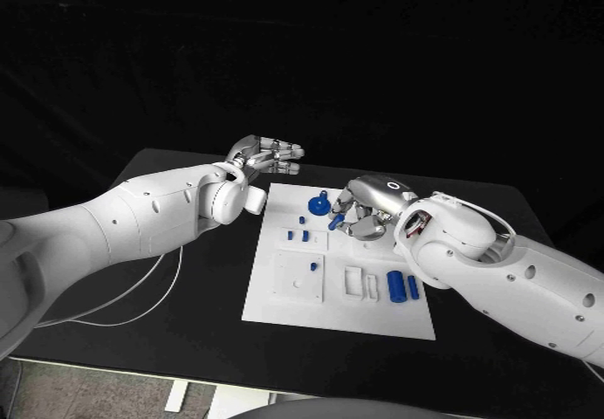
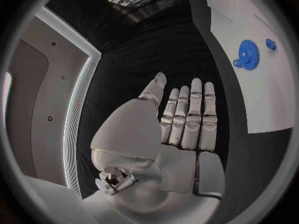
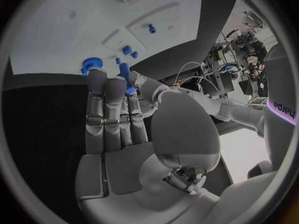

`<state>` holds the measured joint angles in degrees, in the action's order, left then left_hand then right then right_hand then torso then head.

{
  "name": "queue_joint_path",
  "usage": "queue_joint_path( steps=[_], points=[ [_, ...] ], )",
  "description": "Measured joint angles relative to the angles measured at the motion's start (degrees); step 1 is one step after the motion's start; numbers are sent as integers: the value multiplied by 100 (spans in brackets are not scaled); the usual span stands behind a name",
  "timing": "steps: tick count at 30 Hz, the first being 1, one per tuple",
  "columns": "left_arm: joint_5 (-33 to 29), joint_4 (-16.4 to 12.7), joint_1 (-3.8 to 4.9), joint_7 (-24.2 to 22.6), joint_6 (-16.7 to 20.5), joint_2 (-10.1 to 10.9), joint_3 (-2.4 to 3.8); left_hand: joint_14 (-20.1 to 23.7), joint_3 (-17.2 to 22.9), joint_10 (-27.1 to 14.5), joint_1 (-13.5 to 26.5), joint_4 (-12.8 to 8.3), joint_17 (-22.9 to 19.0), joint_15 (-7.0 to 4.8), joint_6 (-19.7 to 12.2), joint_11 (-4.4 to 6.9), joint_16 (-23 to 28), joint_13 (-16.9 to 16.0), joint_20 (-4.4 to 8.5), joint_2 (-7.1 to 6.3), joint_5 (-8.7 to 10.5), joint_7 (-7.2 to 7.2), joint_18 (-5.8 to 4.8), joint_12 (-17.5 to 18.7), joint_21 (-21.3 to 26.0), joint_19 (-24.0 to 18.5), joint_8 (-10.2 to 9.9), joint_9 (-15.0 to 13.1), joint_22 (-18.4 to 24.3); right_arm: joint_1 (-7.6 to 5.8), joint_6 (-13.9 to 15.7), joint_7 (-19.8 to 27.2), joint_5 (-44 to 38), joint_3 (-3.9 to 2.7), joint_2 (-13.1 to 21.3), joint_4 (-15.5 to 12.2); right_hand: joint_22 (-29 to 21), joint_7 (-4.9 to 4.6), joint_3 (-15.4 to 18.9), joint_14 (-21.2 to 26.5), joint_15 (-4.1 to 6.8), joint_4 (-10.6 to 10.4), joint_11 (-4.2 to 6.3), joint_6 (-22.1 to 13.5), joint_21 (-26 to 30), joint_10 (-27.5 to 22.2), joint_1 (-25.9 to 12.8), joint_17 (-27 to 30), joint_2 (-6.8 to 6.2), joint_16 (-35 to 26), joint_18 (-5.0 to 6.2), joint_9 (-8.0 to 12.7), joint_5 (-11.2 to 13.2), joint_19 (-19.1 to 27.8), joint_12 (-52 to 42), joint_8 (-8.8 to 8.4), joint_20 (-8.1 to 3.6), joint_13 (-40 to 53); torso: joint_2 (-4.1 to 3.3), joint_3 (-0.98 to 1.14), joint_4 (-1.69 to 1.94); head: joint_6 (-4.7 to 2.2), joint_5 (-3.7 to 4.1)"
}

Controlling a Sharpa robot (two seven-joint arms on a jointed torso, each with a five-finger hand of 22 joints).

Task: Assemble the parts on the task board

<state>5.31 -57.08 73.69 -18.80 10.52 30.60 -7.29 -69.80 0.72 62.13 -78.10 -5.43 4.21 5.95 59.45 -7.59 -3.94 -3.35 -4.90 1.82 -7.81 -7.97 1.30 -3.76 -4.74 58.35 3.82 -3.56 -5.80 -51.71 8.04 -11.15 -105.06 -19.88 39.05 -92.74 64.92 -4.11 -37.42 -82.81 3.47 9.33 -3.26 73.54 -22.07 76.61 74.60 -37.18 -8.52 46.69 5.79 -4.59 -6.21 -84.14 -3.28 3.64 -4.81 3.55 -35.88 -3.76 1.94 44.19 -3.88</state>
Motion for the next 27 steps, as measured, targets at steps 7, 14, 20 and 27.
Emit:
queue_joint_path(
  steps=[7, 14, 20, 27],
  points=[
    [0, 31, 0, 0, -5, -56, 0, 0, 0, 0, 0, 0, 0, 0, 0, 0, 0, 0, 0, 0, 0, 0, 0, 0, 0, 0, 0, 0, 0, 4, -24, 61, -14, 350, -284, -81, 6, 0, 1, -1, 0, 1, 1, -1, 26, -1, -17, 1, 16, 0, 8, 1, -29, 0, 10, -11, 0, 1, 1, -2, 3, -1, -96],
    [-1, 62, 0, 0, -11, -106, 0, 0, -9, 0, 9, -9, 0, 0, 0, 0, 0, 0, 0, 9, 0, 0, 0, 0, 0, 0, 0, 0, 5, 5, -82, 124, -42, 624, -513, -5, 16, -1, 65, -1, -1, 64, 1, -3, 75, -1, -65, 17, 62, -2, 38, 4, -89, 0, -5, -30, 1, 3, 1, -3, 4, 5, -156],
    [-1, 76, 0, 0, -20, -144, -1, 0, -16, 0, 2, -16, 0, 0, 0, 0, 0, 0, 0, 47, 0, 0, 0, 0, -44, 63, 0, 0, 11, 5, -124, 168, -71, 770, -607, 38, 18, -2, 65, 12, 12, 64, 2, -4, 86, -2, -79, 20, 58, -3, 39, 4, -89, 0, -5, -33, 1, 8, -3, -2, 4, -13, -208],
    [-1, 80, 0, 3, -31, -164, -1, 0, -16, 0, 2, -16, 0, 0, 0, 0, 0, 0, 0, 47, 0, 0, 0, 0, -44, 63, 0, 0, 10, 5, -191, 202, -89, 904, -648, 93, 24, -3, 82, 15, 15, 81, 3, -6, 87, -3, -81, 25, 55, -28, 40, 13, -112, 0, -5, -24, 2, 8, -5, 4, 1, -16, -259]
  ],
)
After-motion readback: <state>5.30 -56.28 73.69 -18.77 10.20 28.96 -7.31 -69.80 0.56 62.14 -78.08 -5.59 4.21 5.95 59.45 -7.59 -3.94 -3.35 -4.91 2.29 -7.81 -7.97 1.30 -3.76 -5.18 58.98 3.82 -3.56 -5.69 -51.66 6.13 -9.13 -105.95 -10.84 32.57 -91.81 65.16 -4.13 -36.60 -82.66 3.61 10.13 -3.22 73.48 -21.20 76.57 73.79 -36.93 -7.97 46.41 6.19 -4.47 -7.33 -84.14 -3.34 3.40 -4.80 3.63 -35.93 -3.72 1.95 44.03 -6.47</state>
